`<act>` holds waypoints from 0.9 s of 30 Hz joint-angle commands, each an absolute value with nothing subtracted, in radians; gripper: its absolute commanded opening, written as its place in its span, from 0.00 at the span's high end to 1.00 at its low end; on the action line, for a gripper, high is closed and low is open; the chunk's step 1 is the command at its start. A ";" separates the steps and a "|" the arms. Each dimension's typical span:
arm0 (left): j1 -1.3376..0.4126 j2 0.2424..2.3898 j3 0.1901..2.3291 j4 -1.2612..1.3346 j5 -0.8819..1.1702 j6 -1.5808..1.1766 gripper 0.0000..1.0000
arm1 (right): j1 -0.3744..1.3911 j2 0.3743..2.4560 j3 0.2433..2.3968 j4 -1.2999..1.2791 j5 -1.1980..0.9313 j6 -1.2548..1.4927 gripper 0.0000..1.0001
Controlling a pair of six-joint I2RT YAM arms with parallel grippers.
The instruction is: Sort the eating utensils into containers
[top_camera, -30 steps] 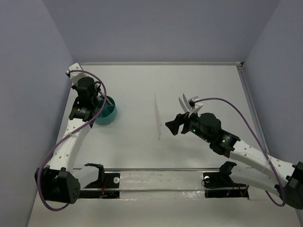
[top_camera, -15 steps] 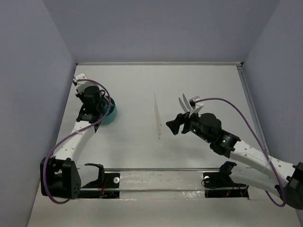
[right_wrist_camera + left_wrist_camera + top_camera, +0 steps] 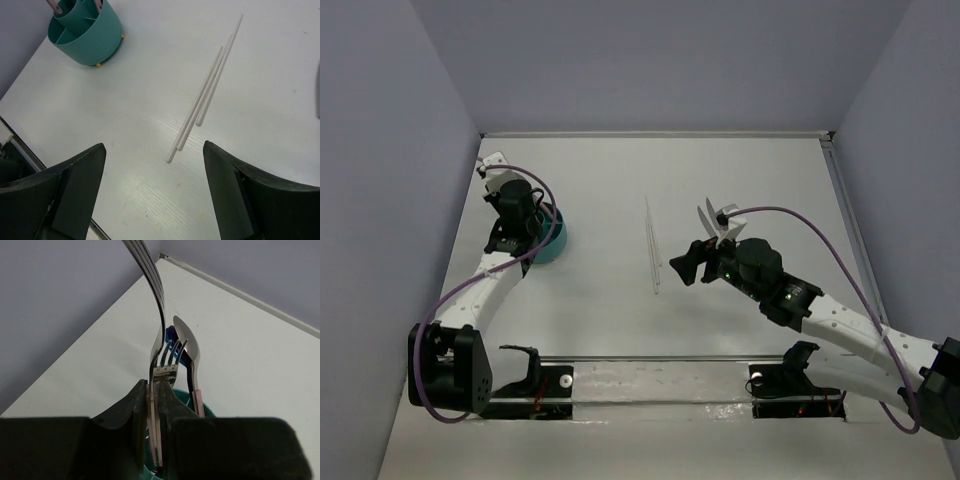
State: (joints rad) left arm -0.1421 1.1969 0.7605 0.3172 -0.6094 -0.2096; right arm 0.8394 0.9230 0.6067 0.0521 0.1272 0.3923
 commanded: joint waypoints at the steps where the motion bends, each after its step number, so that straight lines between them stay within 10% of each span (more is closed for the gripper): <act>1: -0.140 1.149 0.770 0.391 -0.598 -0.216 1.00 | 0.848 0.925 0.617 0.084 0.137 0.394 0.16; 16: -0.149 1.241 0.775 0.364 -0.580 -0.252 0.75 | 0.848 0.923 0.614 0.081 0.164 0.391 0.16; 27: -0.209 1.090 0.833 0.314 -0.571 -0.244 0.14 | 0.848 0.943 0.614 0.063 0.256 0.379 0.18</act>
State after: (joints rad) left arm -0.1719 1.2236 0.7616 0.3061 -0.5770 -0.2516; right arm 0.8394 0.9352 0.6067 0.0517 0.1864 0.3912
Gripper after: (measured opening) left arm 0.823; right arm 0.840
